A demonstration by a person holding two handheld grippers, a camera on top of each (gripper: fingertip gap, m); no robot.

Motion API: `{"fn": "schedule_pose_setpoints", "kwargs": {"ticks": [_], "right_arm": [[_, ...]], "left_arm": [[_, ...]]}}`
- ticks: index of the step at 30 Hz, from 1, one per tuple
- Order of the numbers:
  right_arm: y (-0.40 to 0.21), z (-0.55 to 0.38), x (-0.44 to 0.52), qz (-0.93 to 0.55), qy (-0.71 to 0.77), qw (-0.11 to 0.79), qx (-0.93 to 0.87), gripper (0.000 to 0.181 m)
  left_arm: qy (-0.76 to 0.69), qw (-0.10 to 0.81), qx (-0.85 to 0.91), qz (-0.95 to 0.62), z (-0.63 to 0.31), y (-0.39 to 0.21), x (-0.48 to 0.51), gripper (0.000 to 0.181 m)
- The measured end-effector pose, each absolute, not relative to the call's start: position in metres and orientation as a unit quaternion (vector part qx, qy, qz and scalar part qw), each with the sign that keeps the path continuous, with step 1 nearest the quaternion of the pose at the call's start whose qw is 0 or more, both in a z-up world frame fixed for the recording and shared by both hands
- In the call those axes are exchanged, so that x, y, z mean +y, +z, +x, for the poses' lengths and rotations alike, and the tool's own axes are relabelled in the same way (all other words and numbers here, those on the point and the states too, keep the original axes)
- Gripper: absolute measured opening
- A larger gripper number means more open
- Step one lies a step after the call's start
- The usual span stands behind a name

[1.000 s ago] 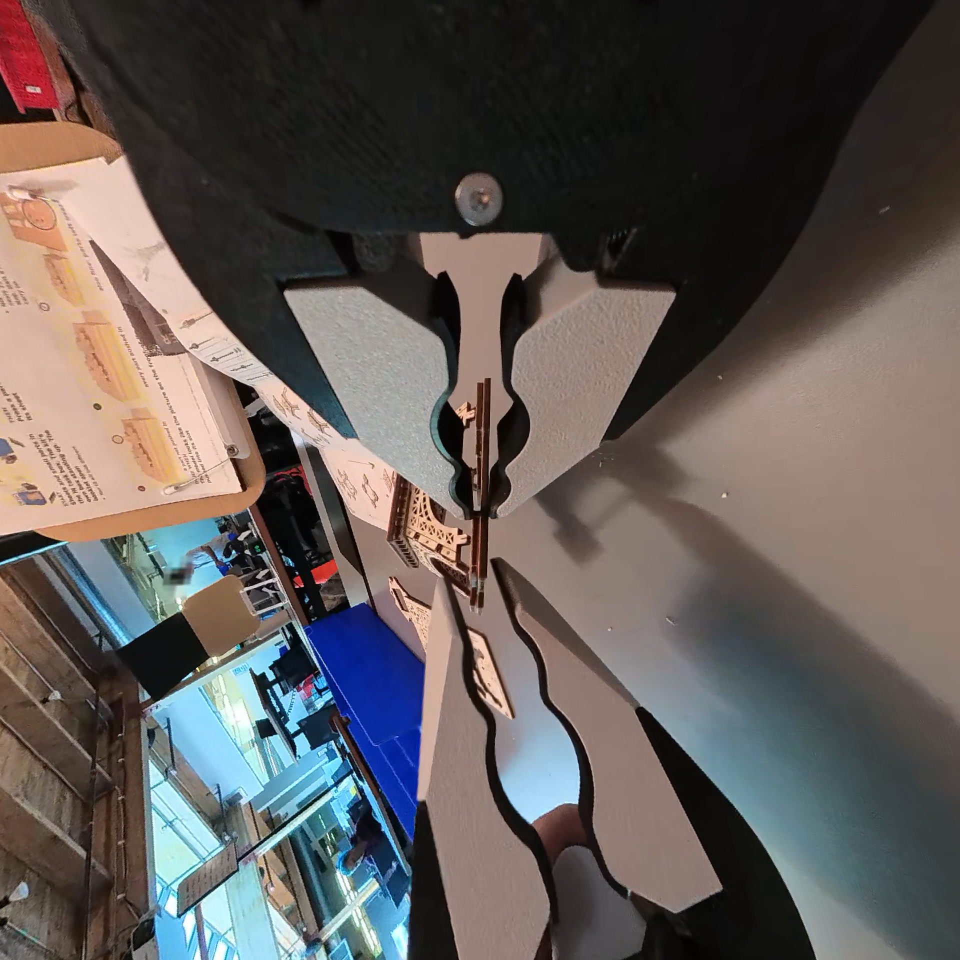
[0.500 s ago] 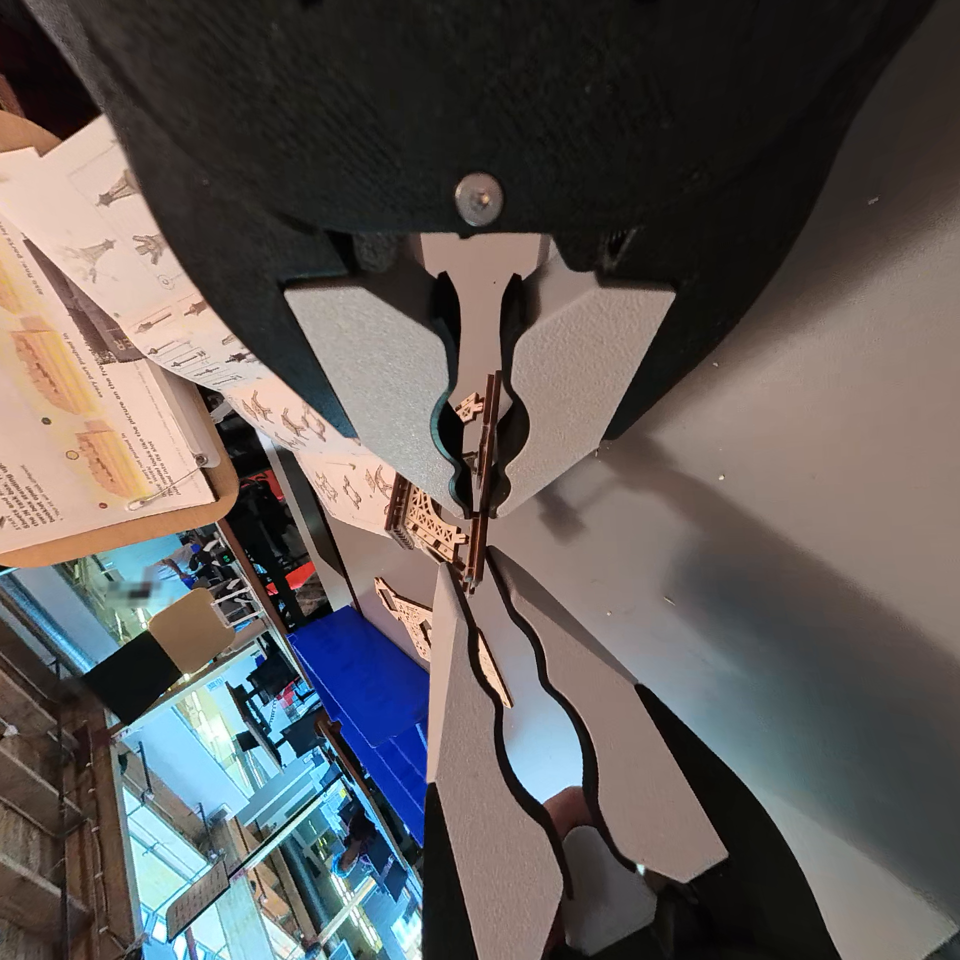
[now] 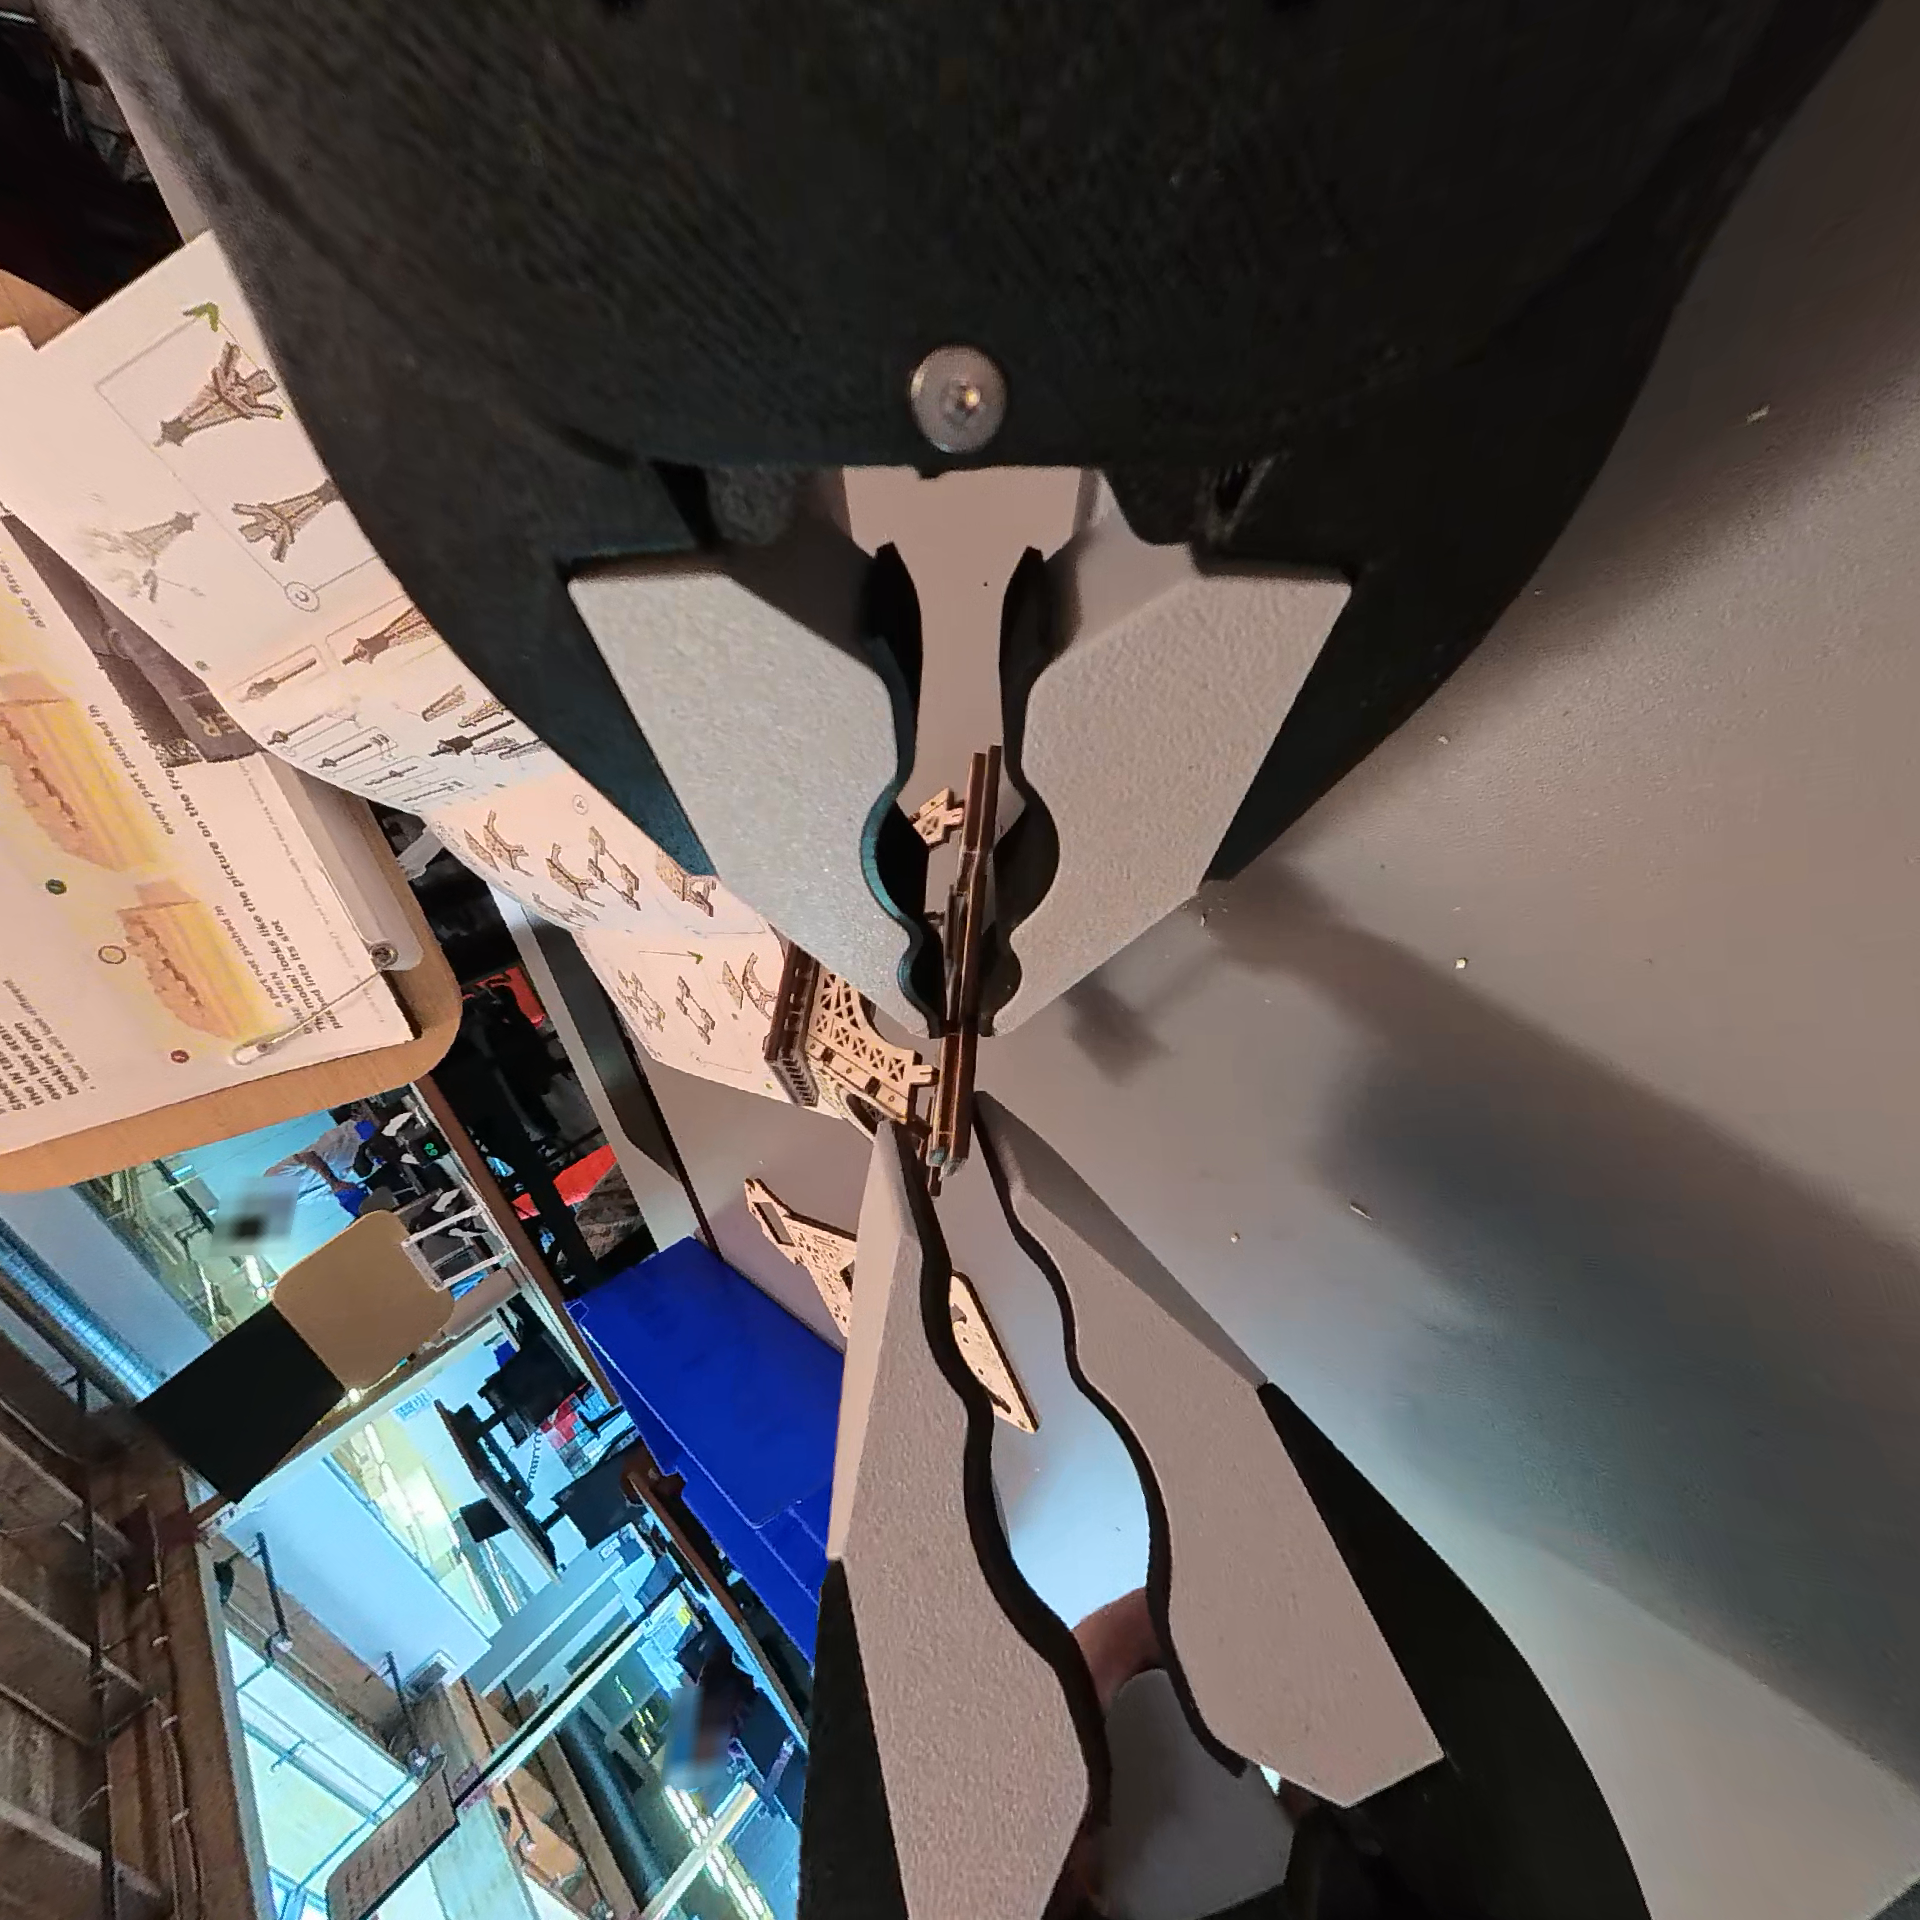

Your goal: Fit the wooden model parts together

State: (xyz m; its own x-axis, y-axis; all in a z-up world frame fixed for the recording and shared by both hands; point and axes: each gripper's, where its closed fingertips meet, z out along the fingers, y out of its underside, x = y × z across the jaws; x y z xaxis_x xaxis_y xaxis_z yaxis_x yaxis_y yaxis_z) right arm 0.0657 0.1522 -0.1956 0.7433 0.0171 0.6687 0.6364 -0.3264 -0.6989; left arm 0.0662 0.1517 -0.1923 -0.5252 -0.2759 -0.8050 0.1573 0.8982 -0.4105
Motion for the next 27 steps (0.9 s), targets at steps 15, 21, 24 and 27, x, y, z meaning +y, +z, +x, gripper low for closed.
{"fn": "schedule_pose_setpoints", "kwargs": {"ticks": [15,21,24,27], "right_arm": [[-0.1926,0.0634,0.1538,-0.76,-0.278,0.549,-0.21,0.002],[-0.195,0.0654,0.1536,-0.766,-0.277,0.544,-0.203,0.002],[-0.1955,0.0665,0.153,-0.767,-0.282,0.539,-0.203,0.002],[-0.1952,0.0672,0.1527,-0.767,-0.286,0.537,-0.204,0.002]], "left_arm": [[-0.224,0.52,0.824,-0.019,0.0665,-0.1898,0.1504,0.012],[-0.219,0.494,0.841,-0.026,0.0684,-0.1921,0.1493,0.011],[-0.216,0.488,0.845,-0.029,0.0693,-0.1921,0.1487,0.011],[-0.219,0.483,0.847,-0.034,0.0698,-0.1917,0.1482,0.011]]}}
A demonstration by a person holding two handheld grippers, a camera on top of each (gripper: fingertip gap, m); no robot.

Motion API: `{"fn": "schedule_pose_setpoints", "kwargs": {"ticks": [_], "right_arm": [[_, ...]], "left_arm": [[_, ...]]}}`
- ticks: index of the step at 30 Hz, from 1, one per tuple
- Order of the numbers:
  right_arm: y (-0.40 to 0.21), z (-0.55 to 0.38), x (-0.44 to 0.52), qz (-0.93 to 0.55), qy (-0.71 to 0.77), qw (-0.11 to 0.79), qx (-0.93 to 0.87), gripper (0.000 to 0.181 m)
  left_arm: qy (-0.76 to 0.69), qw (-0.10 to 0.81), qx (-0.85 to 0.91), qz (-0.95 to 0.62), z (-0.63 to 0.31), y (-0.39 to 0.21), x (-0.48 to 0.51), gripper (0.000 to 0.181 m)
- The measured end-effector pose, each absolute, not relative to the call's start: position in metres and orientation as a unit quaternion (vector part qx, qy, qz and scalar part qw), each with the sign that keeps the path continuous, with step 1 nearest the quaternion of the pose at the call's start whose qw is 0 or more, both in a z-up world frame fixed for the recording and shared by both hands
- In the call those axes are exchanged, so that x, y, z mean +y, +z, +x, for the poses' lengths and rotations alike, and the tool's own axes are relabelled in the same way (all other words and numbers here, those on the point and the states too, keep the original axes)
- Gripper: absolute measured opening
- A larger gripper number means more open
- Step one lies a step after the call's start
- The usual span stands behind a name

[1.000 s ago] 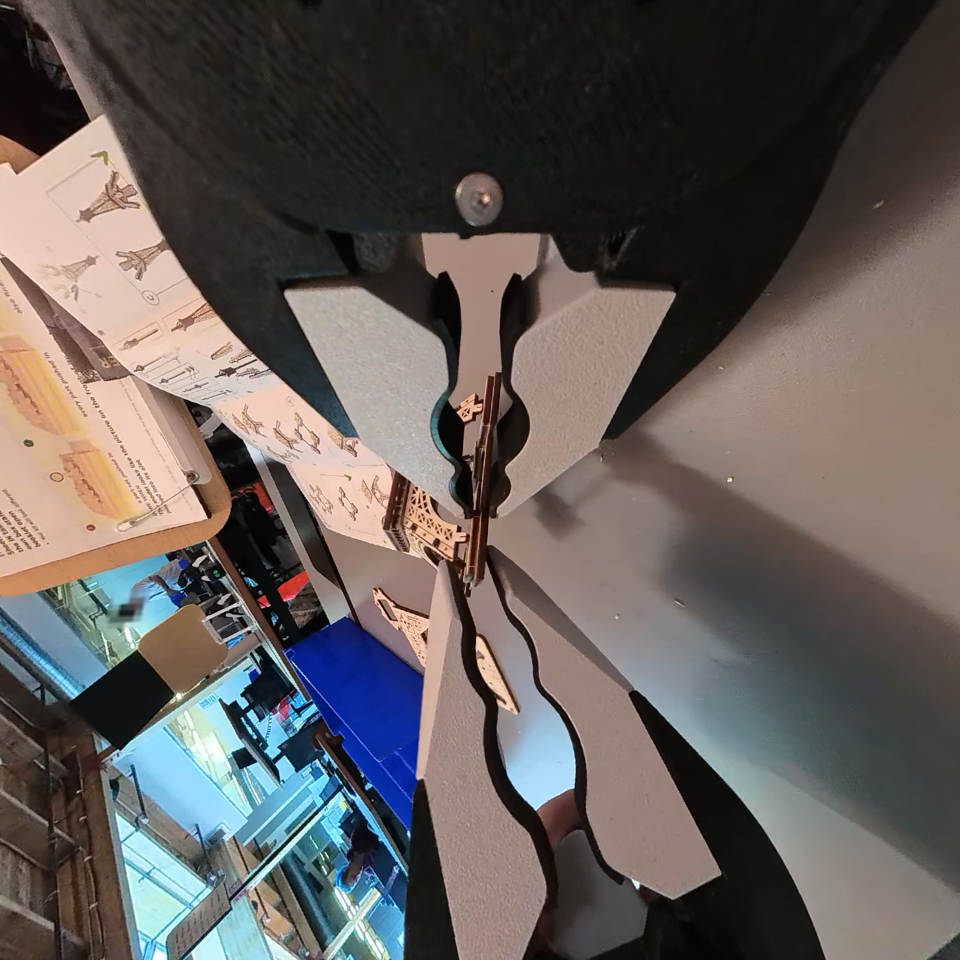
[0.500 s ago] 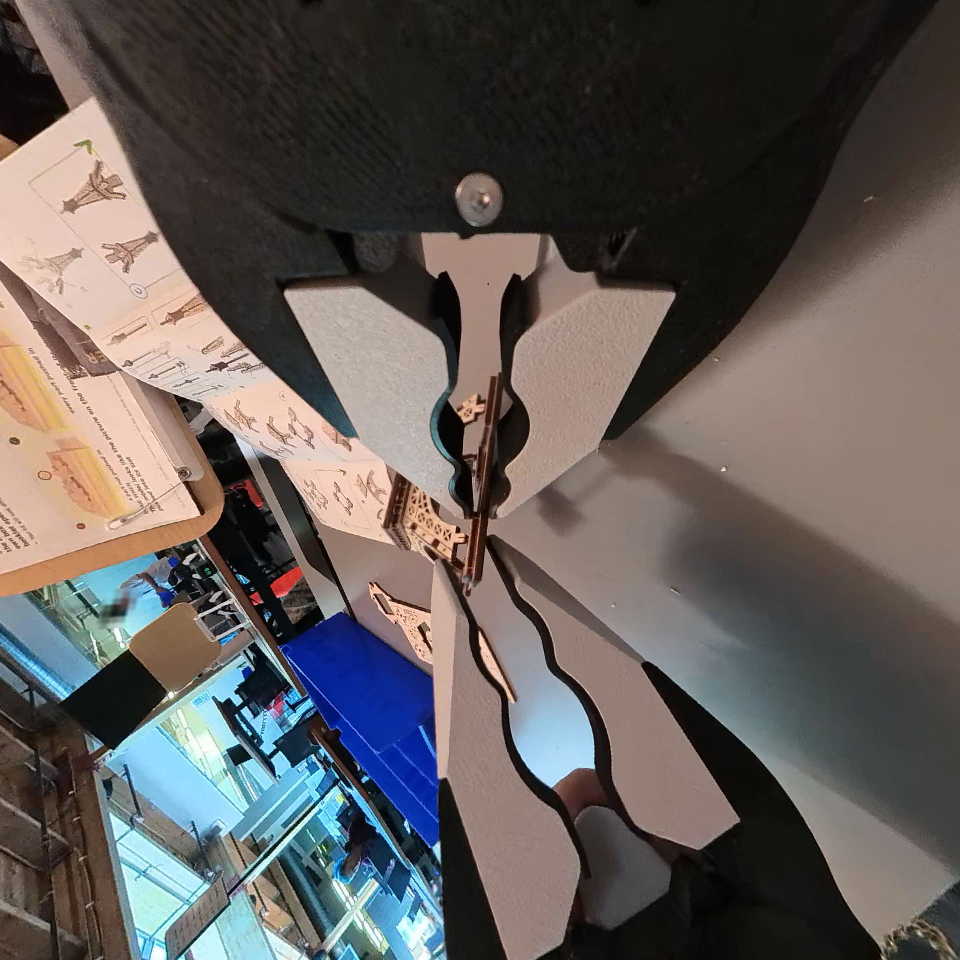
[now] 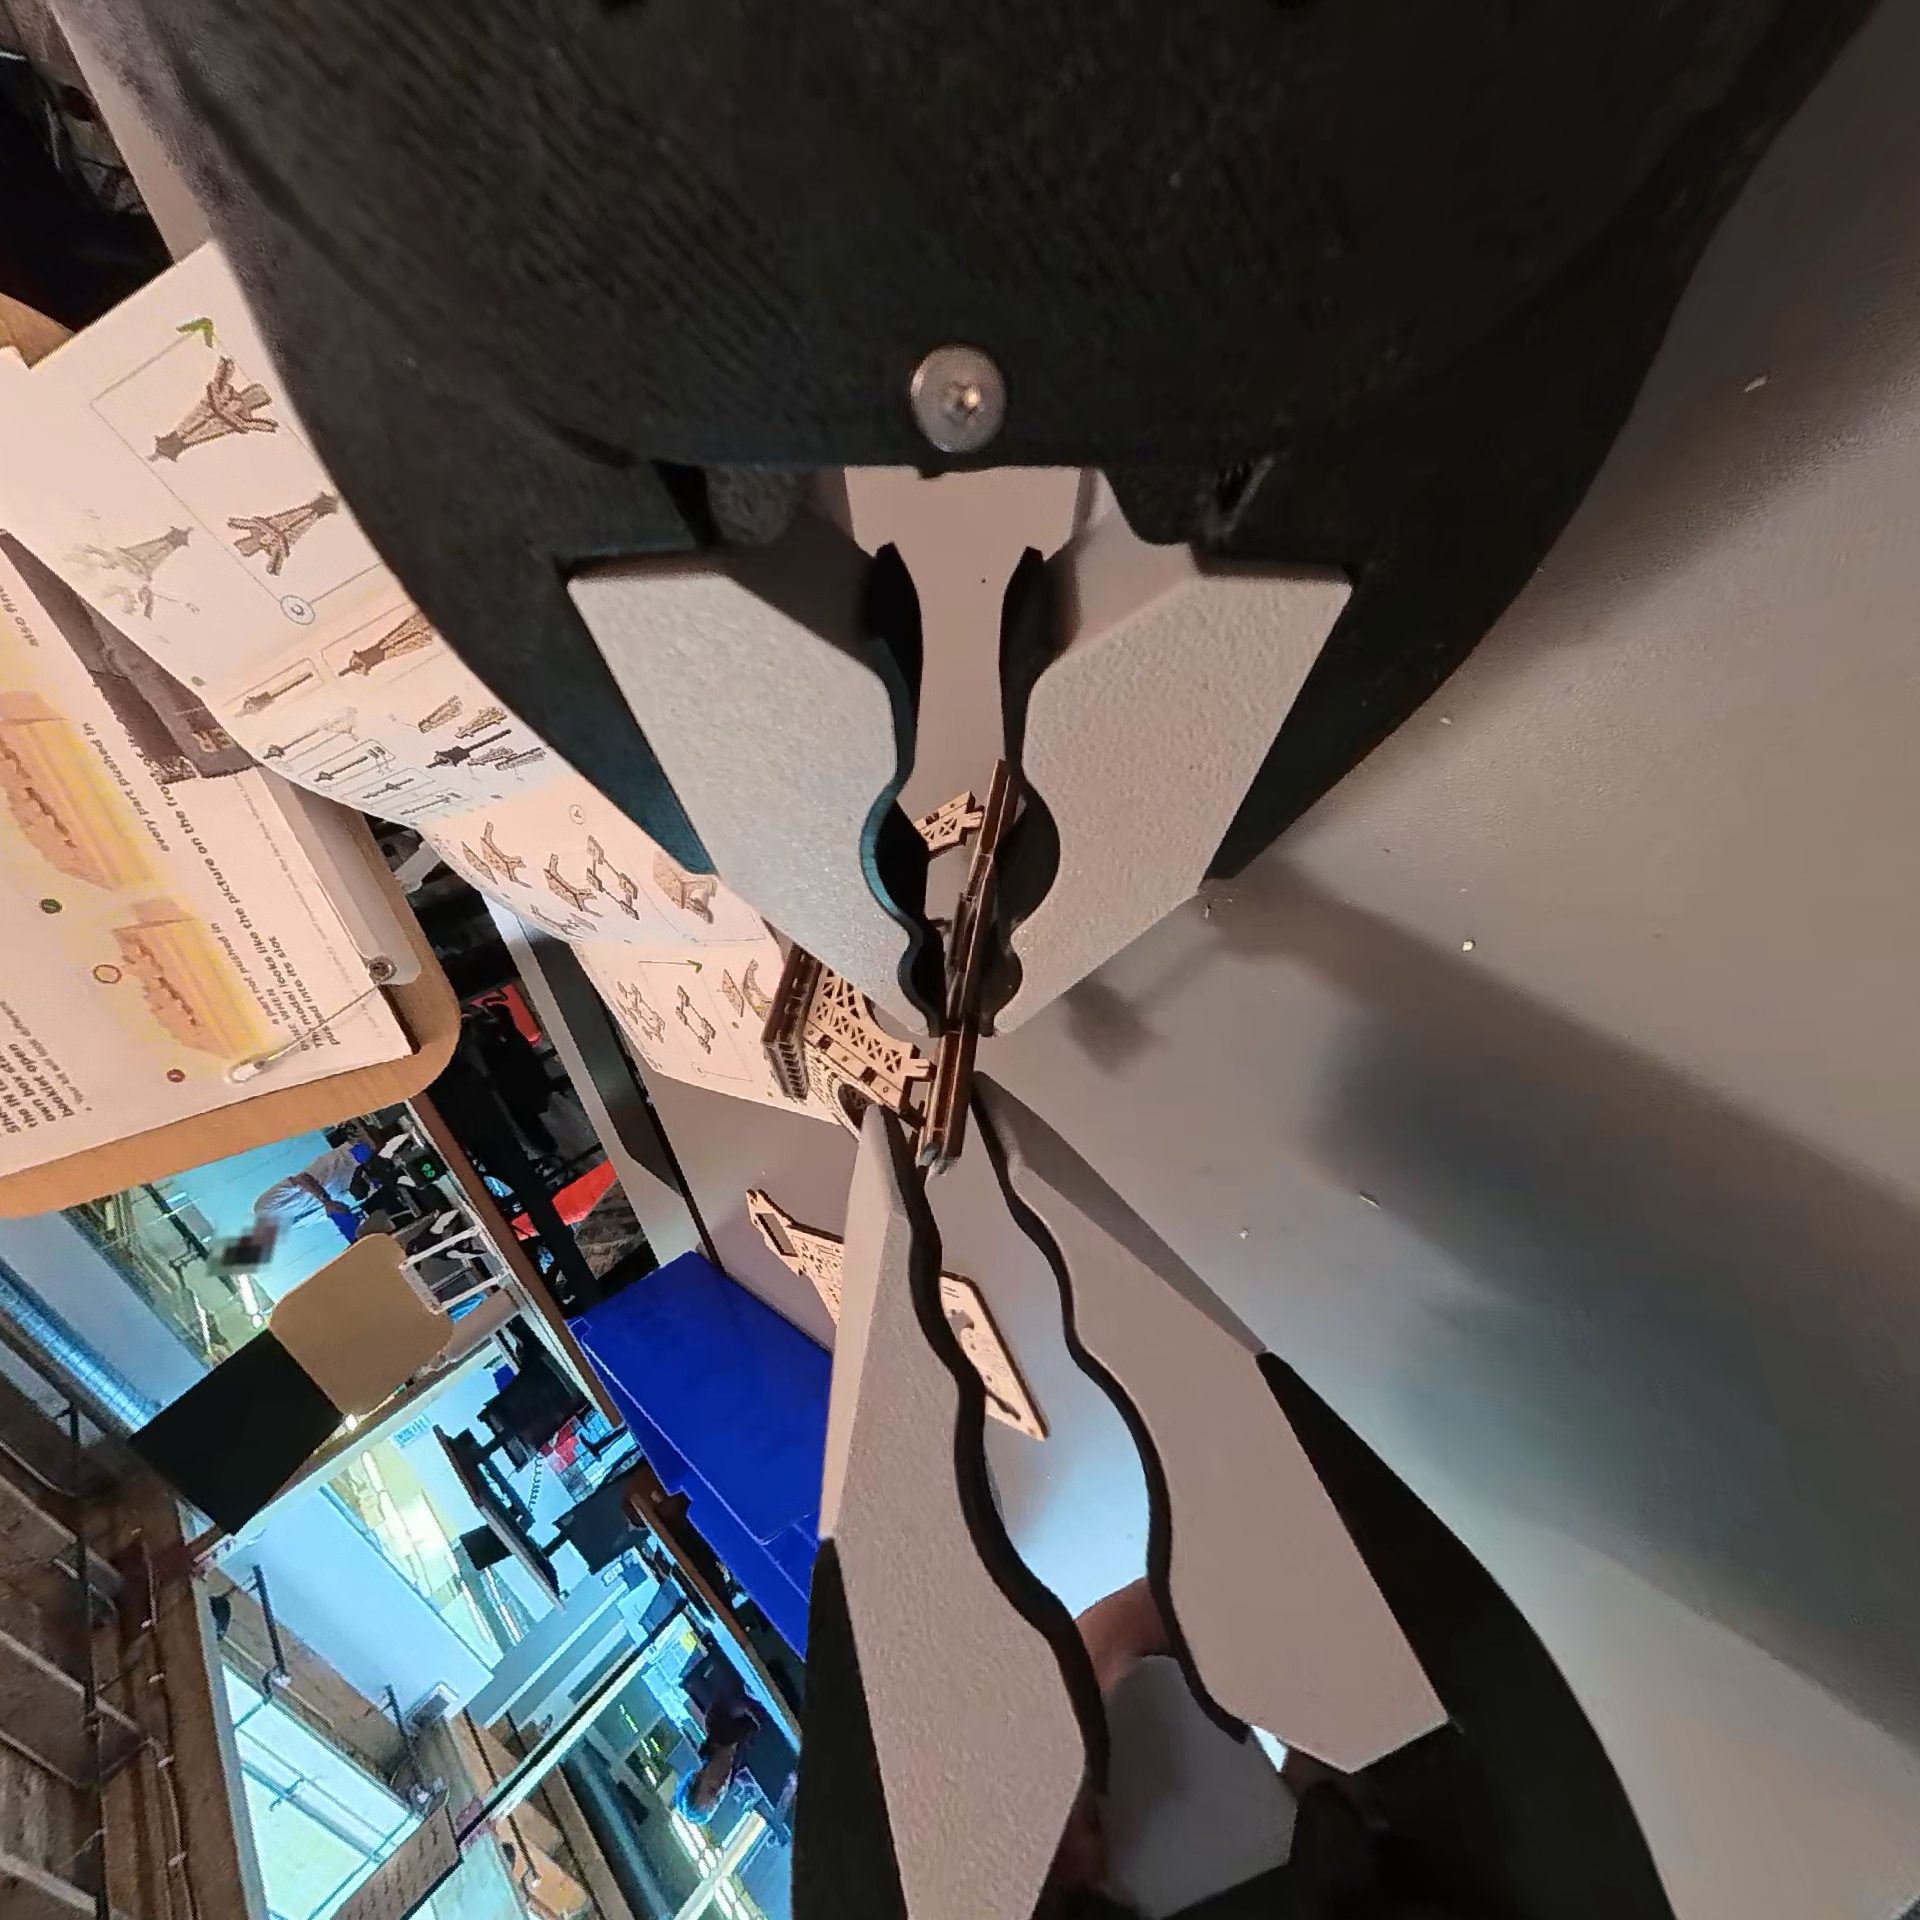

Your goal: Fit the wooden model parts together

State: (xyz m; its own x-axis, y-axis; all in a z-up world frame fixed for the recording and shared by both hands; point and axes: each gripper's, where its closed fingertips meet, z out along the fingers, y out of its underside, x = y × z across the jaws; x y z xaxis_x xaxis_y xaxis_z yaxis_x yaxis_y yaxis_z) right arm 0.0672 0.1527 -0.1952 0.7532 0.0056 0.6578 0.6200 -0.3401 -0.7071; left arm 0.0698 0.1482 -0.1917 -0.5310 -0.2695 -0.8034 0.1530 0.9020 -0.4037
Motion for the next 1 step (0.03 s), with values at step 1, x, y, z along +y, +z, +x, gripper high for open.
{"fn": "schedule_pose_setpoints", "kwargs": {"ticks": [1], "right_arm": [[-0.1952,0.0673,0.1526,-0.767,-0.287,0.537,-0.204,0.002]], "left_arm": [[-0.223,0.48,0.847,-0.039,0.0698,-0.1916,0.148,0.011]]}}
